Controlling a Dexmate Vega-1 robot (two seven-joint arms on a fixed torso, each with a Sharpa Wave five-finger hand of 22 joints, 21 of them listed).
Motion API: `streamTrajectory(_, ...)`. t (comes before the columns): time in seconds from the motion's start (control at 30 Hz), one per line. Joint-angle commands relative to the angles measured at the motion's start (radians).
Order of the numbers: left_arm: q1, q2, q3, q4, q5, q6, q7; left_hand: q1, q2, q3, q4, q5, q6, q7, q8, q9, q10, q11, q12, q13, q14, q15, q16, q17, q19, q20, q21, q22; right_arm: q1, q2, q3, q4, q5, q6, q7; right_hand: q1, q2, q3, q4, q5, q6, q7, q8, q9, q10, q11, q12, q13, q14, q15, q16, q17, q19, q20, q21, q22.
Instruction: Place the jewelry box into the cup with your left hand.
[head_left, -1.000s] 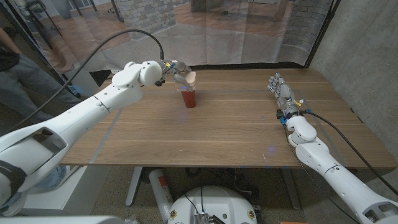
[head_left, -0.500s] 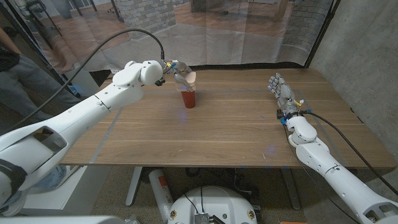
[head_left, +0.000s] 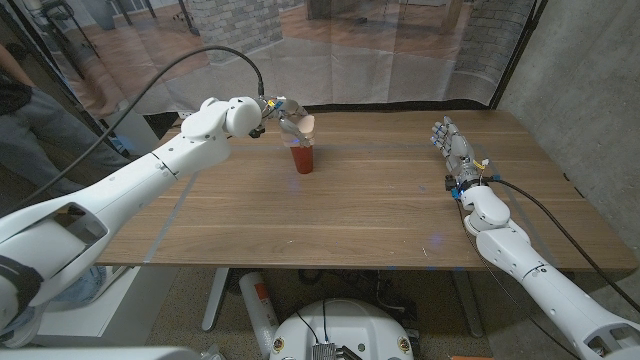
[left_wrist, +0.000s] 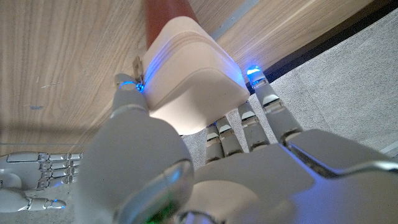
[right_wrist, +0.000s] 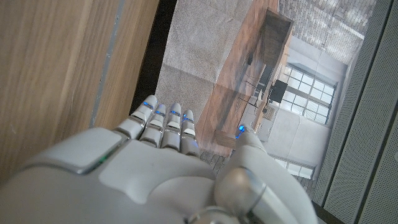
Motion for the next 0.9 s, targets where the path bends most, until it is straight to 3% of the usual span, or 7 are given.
streamTrajectory(0.03, 0.009, 0.003, -0.003, -0.012, 0.008, 0.013, 0.008, 0.089, 0.141, 0.048, 0.058, 0.006, -0.015, 0.002, -0.007, 0.003, -0.018, 0.0, -0.01, 0.004, -0.017, -0.001, -0.005, -0.004, -0.024, 0.009, -0.013, 0.003, 0.001, -0.003, 0.001, 0.003, 0.002, 0.001, 0.006, 0.0, 0.011, 0.001, -0.008, 0.0, 0.013, -0.001, -0.003, 0.003, 0.008, 0.0, 0.0, 0.004, 0.007, -0.002, -0.003, 0.002, 0.009, 0.002, -0.004, 0.004)
streamTrajectory(0.37, 0.016, 0.003, -0.005, -0.014, 0.01, 0.016, 0.016, 0.079, 0.136, 0.041, 0.061, 0.013, -0.034, 0.007, -0.018, 0.001, -0.057, 0.033, -0.022, -0.001, -0.078, 0.01, -0.006, -0.021, -0.084, 0.027, -0.035, 0.004, -0.002, -0.003, 0.001, 0.001, 0.003, 0.001, 0.005, 0.0, 0.011, 0.001, -0.009, 0.0, 0.015, -0.001, -0.002, 0.003, 0.009, -0.002, 0.0, 0.004, 0.008, -0.002, -0.003, 0.002, 0.011, 0.001, -0.007, 0.004)
streamTrajectory(0.9, 0.02, 0.006, -0.007, -0.003, 0.002, 0.001, 0.026, 0.067, 0.134, 0.034, 0.066, 0.019, -0.076, 0.012, -0.034, -0.001, -0.103, 0.044, -0.032, -0.007, -0.131, 0.018, -0.006, -0.037, -0.126, 0.048, -0.051, 0.004, -0.009, -0.002, 0.0, -0.011, -0.003, -0.004, -0.01, -0.001, 0.011, 0.0, -0.009, 0.0, 0.014, -0.002, -0.003, 0.003, 0.009, -0.001, -0.001, 0.004, 0.011, -0.001, -0.002, 0.002, 0.014, 0.002, -0.011, 0.004)
